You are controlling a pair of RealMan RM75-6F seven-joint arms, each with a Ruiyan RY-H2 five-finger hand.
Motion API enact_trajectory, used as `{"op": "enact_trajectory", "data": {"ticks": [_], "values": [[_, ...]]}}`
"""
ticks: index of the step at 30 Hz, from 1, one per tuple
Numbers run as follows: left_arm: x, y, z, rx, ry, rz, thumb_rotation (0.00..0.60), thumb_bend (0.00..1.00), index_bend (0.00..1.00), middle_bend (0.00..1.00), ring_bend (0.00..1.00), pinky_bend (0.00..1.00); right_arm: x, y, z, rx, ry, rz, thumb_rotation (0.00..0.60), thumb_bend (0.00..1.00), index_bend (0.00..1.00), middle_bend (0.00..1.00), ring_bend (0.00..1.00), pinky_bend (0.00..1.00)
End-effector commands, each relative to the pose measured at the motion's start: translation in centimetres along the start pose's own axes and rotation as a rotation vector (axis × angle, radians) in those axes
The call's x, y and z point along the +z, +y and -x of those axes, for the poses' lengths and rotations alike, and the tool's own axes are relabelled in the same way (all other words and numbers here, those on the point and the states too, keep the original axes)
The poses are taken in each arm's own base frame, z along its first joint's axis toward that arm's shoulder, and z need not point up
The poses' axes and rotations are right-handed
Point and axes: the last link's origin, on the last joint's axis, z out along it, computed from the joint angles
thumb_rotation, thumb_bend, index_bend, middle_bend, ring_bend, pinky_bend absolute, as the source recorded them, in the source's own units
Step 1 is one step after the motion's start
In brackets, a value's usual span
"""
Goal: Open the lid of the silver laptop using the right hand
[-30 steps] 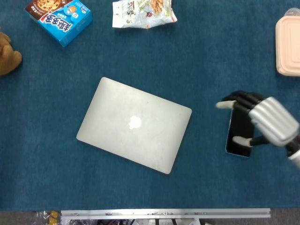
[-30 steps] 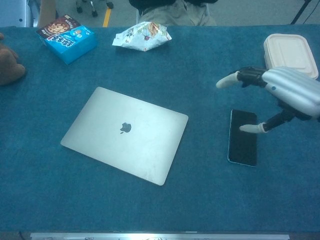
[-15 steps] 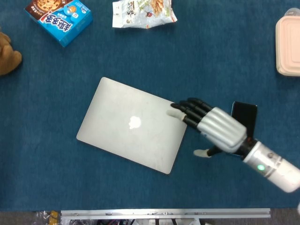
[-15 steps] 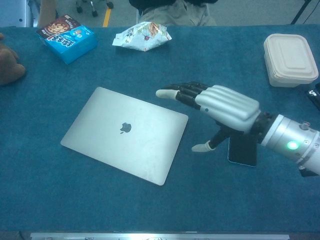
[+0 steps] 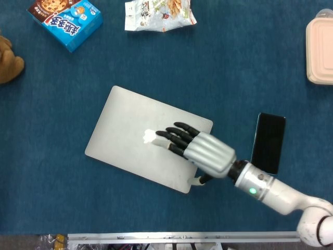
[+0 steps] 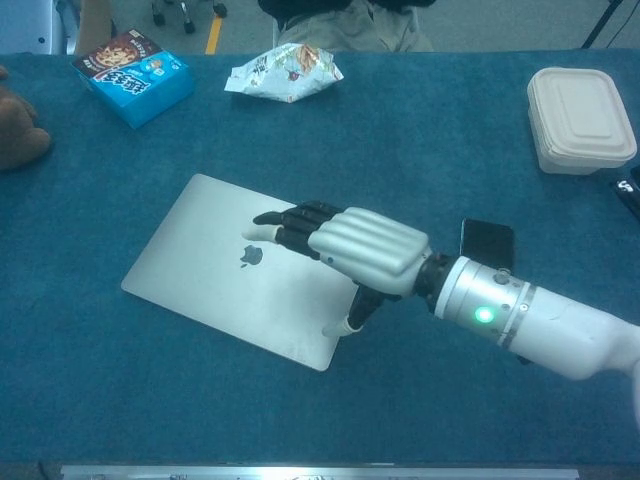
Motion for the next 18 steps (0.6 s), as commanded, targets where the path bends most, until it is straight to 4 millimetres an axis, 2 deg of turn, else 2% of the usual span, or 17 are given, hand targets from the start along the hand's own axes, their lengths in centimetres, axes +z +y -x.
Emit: {"op": "enact_trajectory", "data": {"ticks": [1, 10, 18], "values": [[-0.1, -0.1, 0.0, -0.001, 0.000, -0.002, 0.600, 0.34, 0.29, 0.28, 0.23, 0.19, 0.9, -0.5, 0.9, -0.020, -0.033, -0.013, 0.600, 0.02, 0.00, 0.00, 0.00, 0.04], [-0.1, -0.3, 0.1, -0.002, -0.005, 0.000, 0.600, 0.34, 0.29, 0.28, 0.23, 0.19, 2.6, -2.3, 2.9, -0.072, -0.051, -0.037, 0.600, 0.02, 0.00, 0.00, 0.00, 0.03], [-0.1, -0.5, 0.5, -0.007, -0.012, -0.001, 0.600, 0.34, 0.29, 0.28, 0.23, 0.19, 3.2, -3.2, 4.3, -0.169, -0.034, -0.057, 0.600, 0.02, 0.00, 0.00, 0.00, 0.01]]}}
